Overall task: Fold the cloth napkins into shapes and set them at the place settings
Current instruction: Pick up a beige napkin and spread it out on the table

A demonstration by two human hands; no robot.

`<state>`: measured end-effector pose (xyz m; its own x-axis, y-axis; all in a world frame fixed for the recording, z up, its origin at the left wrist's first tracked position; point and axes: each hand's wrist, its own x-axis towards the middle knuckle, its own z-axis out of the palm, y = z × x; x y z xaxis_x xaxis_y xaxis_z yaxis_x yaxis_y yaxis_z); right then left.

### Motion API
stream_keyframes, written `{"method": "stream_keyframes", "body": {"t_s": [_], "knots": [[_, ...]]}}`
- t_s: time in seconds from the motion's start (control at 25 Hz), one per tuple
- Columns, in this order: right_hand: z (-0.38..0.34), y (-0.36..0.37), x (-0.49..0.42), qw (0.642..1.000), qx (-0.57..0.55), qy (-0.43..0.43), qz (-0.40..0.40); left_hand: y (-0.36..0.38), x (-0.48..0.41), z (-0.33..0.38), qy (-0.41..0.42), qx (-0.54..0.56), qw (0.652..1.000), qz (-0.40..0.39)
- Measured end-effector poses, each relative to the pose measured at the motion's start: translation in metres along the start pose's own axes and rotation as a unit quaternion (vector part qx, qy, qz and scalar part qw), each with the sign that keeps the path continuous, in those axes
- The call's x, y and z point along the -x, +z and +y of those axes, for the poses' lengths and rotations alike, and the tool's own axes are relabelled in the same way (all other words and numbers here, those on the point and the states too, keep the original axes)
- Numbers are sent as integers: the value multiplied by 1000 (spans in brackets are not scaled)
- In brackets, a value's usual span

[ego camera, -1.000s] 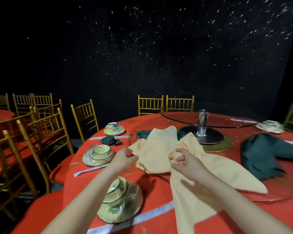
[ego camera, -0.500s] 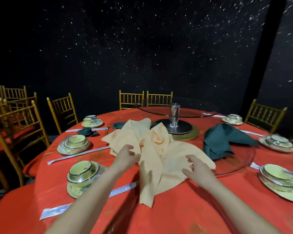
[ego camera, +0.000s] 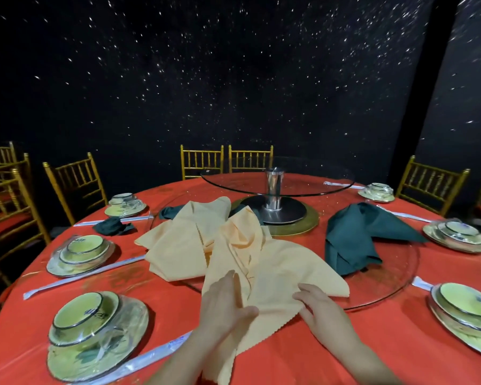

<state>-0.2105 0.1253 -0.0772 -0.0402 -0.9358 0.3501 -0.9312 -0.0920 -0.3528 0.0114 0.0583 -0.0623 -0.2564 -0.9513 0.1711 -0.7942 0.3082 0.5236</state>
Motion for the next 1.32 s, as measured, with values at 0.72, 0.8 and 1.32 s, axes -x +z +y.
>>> {"method": "stream_keyframes", "body": {"t_s": [0.72,0.8,1.32], "knots": [[13,-64,105,957,86,-267,78,-85,32,-68,-169,82,967,172],[10,-60,122,953,98,-286,24,-86,39,-70,-166,-24,980,109],[33,-49,139,963,137,95,-214,-14,47,35,119,-68,990,-27]]}}
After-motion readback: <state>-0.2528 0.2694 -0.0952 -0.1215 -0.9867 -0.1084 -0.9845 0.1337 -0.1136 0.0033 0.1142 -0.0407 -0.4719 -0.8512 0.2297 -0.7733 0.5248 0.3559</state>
